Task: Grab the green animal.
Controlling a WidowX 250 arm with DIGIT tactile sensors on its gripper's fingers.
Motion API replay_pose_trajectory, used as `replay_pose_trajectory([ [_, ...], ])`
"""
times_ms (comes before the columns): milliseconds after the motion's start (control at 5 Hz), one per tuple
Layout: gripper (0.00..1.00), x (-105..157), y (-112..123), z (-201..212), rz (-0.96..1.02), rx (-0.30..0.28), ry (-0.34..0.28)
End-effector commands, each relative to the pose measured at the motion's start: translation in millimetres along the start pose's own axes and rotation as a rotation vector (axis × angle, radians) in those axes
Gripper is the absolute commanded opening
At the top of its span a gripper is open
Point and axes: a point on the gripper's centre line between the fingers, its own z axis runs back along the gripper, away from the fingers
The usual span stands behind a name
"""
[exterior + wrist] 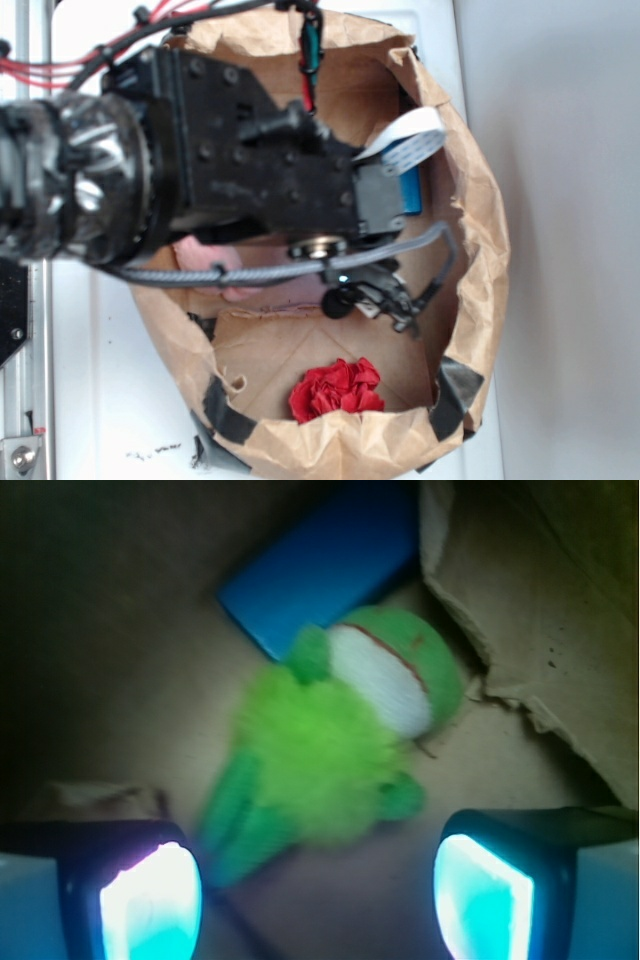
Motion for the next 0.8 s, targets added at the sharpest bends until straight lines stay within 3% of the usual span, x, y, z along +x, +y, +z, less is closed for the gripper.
replay_pose_trajectory([
  [0, 1.0, 28.8, 1.0, 16.2, 0.04, -0.021, -0.092],
  [600, 1.0, 26.4, -2.0, -17.6, 0.003, 0.033, -0.12],
])
